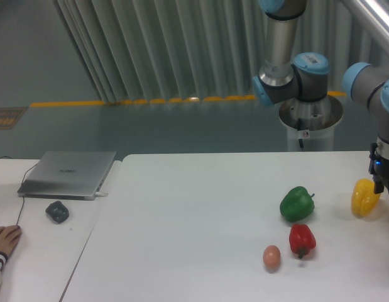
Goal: Place the green peppers in a basket
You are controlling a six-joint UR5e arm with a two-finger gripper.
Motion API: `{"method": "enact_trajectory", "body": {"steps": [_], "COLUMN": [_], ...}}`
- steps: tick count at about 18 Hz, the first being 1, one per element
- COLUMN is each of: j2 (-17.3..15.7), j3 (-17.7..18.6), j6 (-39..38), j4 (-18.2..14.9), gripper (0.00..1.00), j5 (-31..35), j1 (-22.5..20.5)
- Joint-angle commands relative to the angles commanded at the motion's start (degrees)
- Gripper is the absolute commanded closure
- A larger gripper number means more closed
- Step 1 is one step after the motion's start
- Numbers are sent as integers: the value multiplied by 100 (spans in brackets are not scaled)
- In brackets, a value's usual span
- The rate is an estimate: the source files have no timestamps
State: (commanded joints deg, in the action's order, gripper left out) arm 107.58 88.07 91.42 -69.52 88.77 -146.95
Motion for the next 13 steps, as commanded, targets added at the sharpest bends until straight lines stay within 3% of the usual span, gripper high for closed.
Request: {"method": "enact_trajectory", "body": {"steps": [7,11,13], "j2": [-44,-53,-61], "j3": [97,97,97], "j6": [-1309,-1320,-1355], "j4": [53,-9,-236], "gripper": [0,0,0], "j5": [-755,-713,-677], "j1": [62,228,395]}}
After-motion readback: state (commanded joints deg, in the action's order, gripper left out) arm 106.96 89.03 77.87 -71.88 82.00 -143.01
